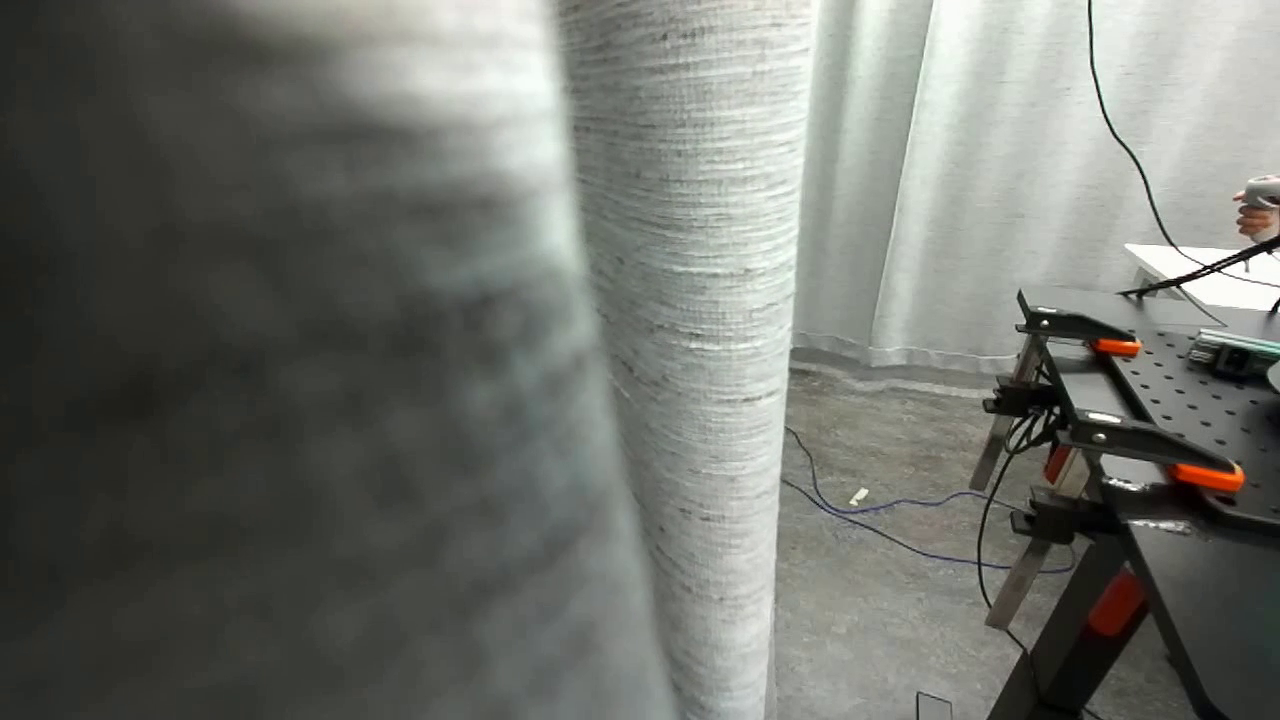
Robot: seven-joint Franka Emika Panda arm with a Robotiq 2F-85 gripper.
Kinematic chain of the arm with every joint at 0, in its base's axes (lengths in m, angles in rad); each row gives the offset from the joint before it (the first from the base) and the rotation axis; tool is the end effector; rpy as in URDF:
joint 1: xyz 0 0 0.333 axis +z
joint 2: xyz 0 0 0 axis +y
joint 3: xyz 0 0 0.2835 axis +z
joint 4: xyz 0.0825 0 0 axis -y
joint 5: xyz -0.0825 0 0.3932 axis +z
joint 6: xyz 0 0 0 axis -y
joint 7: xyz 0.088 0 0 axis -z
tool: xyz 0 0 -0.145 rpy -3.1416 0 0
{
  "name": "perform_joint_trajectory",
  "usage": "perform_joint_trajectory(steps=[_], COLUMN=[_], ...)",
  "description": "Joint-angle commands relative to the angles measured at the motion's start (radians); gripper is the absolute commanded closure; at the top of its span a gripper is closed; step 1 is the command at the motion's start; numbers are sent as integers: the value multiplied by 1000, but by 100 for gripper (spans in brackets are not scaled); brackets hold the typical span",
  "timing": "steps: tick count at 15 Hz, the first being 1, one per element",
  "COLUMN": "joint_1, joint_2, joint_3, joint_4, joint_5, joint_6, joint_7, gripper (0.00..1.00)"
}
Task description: Slide the curtain to the right
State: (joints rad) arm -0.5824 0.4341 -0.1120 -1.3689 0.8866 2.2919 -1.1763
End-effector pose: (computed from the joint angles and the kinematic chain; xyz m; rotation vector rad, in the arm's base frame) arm 0.6069 -0.4353 0.4766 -2.7797 -0.0929 -1.2999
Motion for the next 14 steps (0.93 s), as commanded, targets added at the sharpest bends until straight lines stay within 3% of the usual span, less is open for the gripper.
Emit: perform_joint_trajectory(steps=[1, 14], joint_1=[-7, 12], joint_2=[-18, -42], joint_3=[-10, -26], joint_4=[3, -44], joint_5=[7, -1], joint_6=[66, 114], joint_7=[-28, -11], gripper=[100, 100])
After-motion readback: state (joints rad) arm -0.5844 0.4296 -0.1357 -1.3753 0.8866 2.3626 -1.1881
